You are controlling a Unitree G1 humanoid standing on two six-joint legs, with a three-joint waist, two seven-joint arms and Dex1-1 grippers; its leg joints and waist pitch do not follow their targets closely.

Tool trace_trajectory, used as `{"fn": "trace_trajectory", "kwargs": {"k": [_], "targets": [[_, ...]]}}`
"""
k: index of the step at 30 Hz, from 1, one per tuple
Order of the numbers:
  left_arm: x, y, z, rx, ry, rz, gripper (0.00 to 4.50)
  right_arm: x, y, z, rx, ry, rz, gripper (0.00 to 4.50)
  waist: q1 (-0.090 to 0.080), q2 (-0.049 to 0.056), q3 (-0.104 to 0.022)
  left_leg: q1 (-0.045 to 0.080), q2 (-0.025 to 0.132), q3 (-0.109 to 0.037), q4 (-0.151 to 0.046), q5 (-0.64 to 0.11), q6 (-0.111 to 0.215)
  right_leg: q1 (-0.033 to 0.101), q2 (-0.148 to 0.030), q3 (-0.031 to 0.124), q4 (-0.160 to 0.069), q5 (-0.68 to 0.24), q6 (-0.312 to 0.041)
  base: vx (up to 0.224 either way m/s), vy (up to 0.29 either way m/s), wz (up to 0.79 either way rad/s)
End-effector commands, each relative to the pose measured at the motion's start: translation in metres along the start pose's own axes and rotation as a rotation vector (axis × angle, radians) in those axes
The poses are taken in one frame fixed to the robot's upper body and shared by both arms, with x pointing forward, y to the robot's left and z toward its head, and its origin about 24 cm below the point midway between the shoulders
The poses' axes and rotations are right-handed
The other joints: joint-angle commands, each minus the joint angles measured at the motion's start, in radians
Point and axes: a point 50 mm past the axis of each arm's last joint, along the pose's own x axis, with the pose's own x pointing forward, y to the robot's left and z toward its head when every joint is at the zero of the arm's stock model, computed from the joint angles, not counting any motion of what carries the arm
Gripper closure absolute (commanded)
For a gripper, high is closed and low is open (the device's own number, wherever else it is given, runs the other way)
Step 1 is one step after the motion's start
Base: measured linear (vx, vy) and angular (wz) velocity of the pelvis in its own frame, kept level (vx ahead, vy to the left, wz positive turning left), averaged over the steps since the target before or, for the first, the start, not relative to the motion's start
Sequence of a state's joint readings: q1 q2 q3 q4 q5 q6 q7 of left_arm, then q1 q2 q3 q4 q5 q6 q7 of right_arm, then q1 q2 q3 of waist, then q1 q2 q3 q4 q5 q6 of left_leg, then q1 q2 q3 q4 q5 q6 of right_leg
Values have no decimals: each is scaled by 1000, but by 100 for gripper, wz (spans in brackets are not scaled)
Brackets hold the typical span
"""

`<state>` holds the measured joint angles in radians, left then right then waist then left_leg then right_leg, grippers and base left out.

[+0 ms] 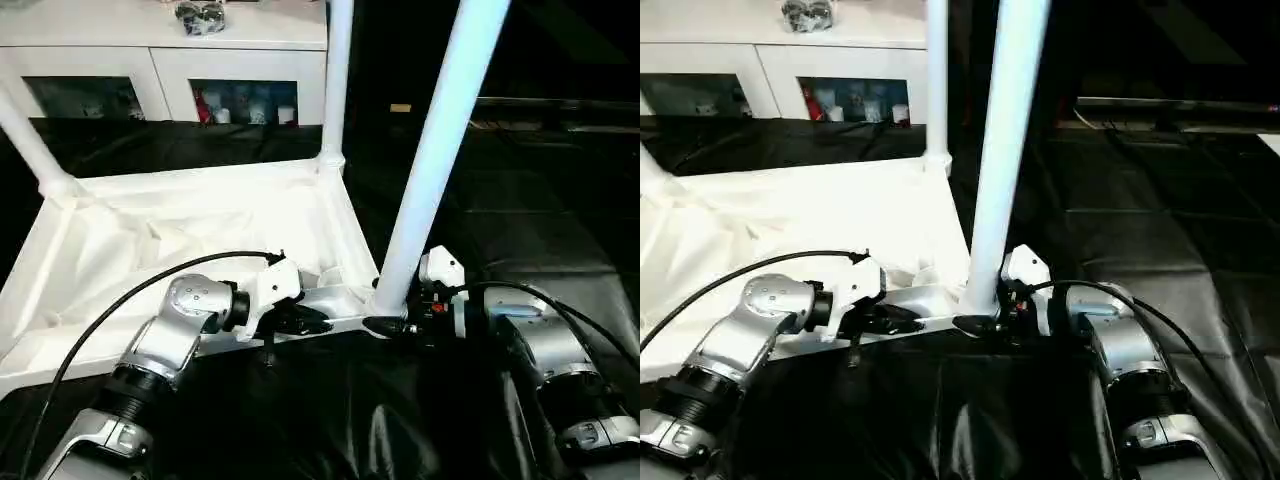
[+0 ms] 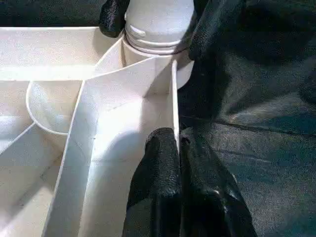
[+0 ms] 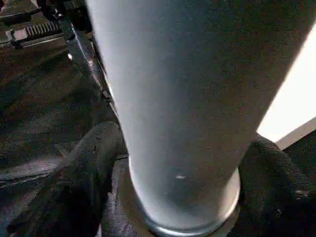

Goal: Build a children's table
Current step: Rotate leg to tighten

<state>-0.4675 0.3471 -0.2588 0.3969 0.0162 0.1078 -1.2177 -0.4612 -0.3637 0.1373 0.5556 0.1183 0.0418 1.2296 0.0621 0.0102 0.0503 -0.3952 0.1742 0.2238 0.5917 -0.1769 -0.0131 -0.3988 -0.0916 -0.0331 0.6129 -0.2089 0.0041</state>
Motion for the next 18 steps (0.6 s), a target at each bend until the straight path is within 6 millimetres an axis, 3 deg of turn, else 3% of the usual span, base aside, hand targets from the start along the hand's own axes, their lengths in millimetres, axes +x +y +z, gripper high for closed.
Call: {"fn": "trace_trajectory", "kwargs": {"k": [1,3,10,11,12,14,15,16,17,18], "targets": [[1,7,19,53,-79,26,450,14,16,-10,32,22,121,116,5,-13,-63,29,66,-33,-65,-165,79,34,-57,31,-63,-84,-271,0,0,0],[4,6,21,51,-86,29,450,15,18,-11,46,16,124,152,7,-15,-64,29,65,-33,-64,-160,82,36,-58,31,-62,-74,-274,0,0,0],[11,2,20,44,-103,61,450,22,20,-15,86,-18,61,181,11,-13,-64,30,65,-33,-63,-152,85,35,-58,31,-61,-71,-271,0,0,0],[11,2,20,44,-103,61,450,22,20,-15,86,-18,61,183,10,-14,-63,30,65,-34,-64,-165,78,35,-58,30,-63,-91,-268,0,0,0],[15,1,20,39,-105,79,450,25,19,-15,93,-29,12,183,10,-5,-62,31,66,-35,-65,-173,72,33,-58,31,-64,-102,-267,0,0,0],[17,1,21,35,-106,91,450,28,18,-15,96,-35,-21,185,3,-7,-60,31,65,-36,-70,-207,50,33,-58,32,-70,-140,-259,0,0,0],[29,2,25,25,-118,132,450,36,14,-16,118,-50,-132,185,0,-7,-61,31,64,-39,-72,-225,37,35,-59,31,-71,-165,-252,0,0,0],[39,2,30,14,-125,166,450,42,13,-17,138,-61,-196,185,-10,-4,-57,33,66,-38,-77,-246,20,28,-58,34,-76,-183,-248,0,0,0],[44,3,32,9,-126,182,450,45,12,-18,147,-65,-225,185,-10,-4,-57,33,66,-38,-77,-246,20,28,-58,34,-76,-183,-248,0,0,0],[51,3,35,2,-127,206,450,50,11,-18,160,-70,-265,185,-12,-9,-56,37,63,-43,-78,-287,-7,31,-63,33,-85,-266,-226,0,0,0]]}}
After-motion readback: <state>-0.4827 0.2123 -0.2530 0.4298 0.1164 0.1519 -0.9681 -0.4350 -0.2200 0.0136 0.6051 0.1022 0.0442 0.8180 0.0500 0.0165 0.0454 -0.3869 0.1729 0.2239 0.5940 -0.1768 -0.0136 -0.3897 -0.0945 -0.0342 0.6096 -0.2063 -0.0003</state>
